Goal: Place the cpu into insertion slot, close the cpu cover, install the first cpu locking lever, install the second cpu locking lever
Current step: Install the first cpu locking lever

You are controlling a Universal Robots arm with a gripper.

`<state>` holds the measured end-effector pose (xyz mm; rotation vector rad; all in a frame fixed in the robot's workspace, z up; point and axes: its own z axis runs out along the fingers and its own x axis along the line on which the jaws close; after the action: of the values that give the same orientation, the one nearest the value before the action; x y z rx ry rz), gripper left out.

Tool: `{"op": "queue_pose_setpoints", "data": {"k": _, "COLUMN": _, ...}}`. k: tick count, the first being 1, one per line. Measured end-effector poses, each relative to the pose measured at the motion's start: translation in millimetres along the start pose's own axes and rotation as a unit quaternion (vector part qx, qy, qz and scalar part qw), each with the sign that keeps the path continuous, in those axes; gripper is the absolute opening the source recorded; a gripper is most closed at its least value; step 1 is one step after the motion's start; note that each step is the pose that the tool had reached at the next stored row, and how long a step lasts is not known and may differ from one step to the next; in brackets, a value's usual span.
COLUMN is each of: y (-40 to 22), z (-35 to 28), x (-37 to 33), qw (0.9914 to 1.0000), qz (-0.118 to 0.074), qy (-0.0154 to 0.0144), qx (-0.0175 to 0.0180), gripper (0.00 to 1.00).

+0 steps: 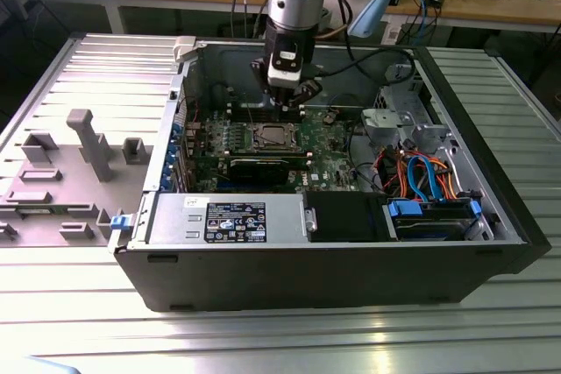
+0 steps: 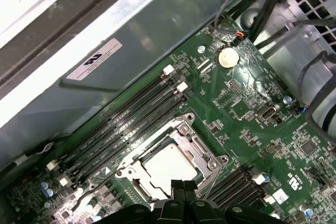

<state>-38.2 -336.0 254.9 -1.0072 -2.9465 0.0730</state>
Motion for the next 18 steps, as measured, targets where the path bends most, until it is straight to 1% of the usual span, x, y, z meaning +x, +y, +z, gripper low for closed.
{"op": "queue_pose_setpoints", "data": {"k": 2, "y": 0.0, "z": 0.0, "x": 0.0, "qw": 0.99994, "qz": -0.011, "qy": -0.0006, "qx": 0.0002, "gripper": 0.11}}
{"op": "queue_pose_setpoints", "data": {"k": 3, "y": 0.0, "z": 0.0, "x": 0.0, "qw": 0.99976, "qz": -0.022, "qy": -0.0012, "qx": 0.0003, "gripper": 0.11}}
{"op": "queue_pose_setpoints", "data": {"k": 5, "y": 0.0, "z": 0.0, "x": 0.0, "qw": 0.99943, "qz": -0.034, "qy": -0.0018, "qx": 0.0004, "gripper": 0.11}}
{"op": "queue_pose_setpoints", "data": {"k": 6, "y": 0.0, "z": 0.0, "x": 0.0, "qw": 0.99903, "qz": -0.044, "qy": -0.0024, "qx": 0.0005, "gripper": 0.11}}
{"op": "queue_pose_setpoints", "data": {"k": 8, "y": 0.0, "z": 0.0, "x": 0.0, "qw": 0.99856, "qz": -0.054, "qy": -0.0028, "qx": 0.0006, "gripper": 0.11}}
{"op": "queue_pose_setpoints", "data": {"k": 11, "y": 0.0, "z": 0.0, "x": 0.0, "qw": 0.99746, "qz": -0.071, "qy": -0.0038, "qx": 0.0008, "gripper": 0.11}}
{"op": "queue_pose_setpoints", "data": {"k": 12, "y": 0.0, "z": 0.0, "x": 0.0, "qw": 0.99675, "qz": -0.080, "qy": -0.0043, "qx": 0.0009, "gripper": 0.11}}
{"op": "queue_pose_setpoints", "data": {"k": 14, "y": 0.0, "z": 0.0, "x": 0.0, "qw": 0.99590, "qz": -0.090, "qy": -0.0048, "qx": 0.0010, "gripper": 0.11}}
{"op": "queue_pose_setpoints", "data": {"k": 16, "y": 0.0, "z": 0.0, "x": 0.0, "qw": 0.99481, "qz": -0.102, "qy": -0.0054, "qx": 0.0011, "gripper": 0.11}}
{"op": "queue_pose_setpoints", "data": {"k": 18, "y": 0.0, "z": 0.1, "x": 0.0, "qw": 0.99327, "qz": -0.116, "qy": -0.0061, "qx": 0.0012, "gripper": 0.11}}
